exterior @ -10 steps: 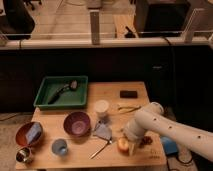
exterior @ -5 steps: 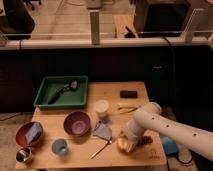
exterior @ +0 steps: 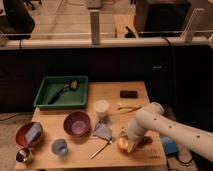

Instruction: Place apple in tray

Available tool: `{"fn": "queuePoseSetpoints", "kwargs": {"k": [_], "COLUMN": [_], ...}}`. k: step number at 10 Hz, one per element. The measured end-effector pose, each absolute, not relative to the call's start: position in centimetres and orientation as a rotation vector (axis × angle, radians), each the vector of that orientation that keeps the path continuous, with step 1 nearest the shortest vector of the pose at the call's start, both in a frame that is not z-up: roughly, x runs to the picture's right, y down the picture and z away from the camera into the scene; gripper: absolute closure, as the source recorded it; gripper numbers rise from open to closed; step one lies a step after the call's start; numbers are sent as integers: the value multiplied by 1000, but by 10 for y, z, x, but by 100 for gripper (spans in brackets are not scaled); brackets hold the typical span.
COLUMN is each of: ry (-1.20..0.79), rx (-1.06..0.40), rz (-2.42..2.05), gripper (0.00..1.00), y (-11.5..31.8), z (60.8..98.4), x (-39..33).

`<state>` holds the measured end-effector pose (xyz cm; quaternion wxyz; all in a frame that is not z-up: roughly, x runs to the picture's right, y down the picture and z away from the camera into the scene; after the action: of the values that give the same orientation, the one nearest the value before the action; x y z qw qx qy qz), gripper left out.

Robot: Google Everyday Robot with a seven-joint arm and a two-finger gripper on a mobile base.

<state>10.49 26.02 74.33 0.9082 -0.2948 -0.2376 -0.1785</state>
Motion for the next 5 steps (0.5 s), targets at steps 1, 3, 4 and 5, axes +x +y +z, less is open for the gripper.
{"fn": "queuePoseSetpoints", "kwargs": {"k": [1, 3, 4, 5], "ry": [-499, -506, -502, -496], "rx": [-585, -528, -501, -483], "rz": [-374, -406, -425, -439], "gripper": [83, 81, 81, 81], "y": [250, 216, 200, 190], "z": [730, 689, 669, 657], "x": [104, 97, 93, 91]}}
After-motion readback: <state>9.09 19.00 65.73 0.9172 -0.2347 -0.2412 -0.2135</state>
